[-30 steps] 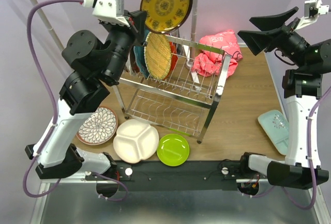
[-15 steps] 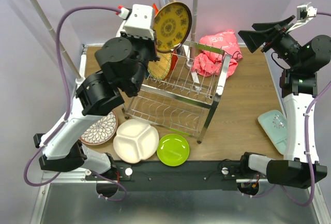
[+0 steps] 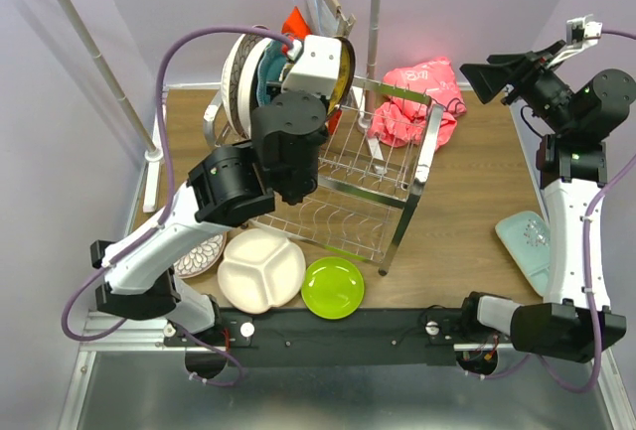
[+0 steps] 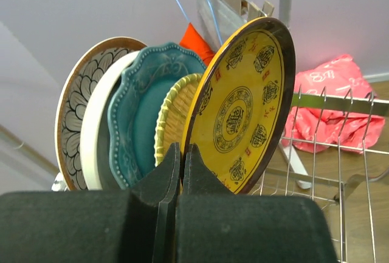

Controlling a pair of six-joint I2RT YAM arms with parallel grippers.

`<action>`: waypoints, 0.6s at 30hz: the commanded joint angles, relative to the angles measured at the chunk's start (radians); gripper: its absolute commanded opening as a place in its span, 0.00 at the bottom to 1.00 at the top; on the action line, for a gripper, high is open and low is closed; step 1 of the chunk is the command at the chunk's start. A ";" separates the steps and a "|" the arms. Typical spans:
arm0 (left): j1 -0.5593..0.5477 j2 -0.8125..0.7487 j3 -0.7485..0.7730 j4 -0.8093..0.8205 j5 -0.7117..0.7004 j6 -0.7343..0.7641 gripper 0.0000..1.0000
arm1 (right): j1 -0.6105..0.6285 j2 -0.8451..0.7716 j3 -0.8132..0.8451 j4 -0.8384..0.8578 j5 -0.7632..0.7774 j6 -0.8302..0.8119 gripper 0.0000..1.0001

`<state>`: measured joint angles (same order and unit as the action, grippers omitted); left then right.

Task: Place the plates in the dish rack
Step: Insert the plate into the dish rack

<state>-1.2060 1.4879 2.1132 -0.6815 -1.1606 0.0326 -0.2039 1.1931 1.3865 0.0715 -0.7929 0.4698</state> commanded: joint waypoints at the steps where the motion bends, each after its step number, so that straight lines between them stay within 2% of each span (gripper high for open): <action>1: -0.024 0.032 0.016 -0.033 -0.105 -0.028 0.00 | -0.014 -0.017 -0.020 -0.019 0.027 -0.011 0.98; 18: -0.007 0.143 0.073 -0.188 -0.151 -0.111 0.00 | -0.034 -0.029 -0.032 -0.024 0.031 -0.002 0.99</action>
<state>-1.2236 1.6249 2.1532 -0.8082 -1.2575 -0.0116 -0.2249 1.1843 1.3708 0.0578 -0.7807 0.4698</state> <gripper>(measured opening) 0.021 0.986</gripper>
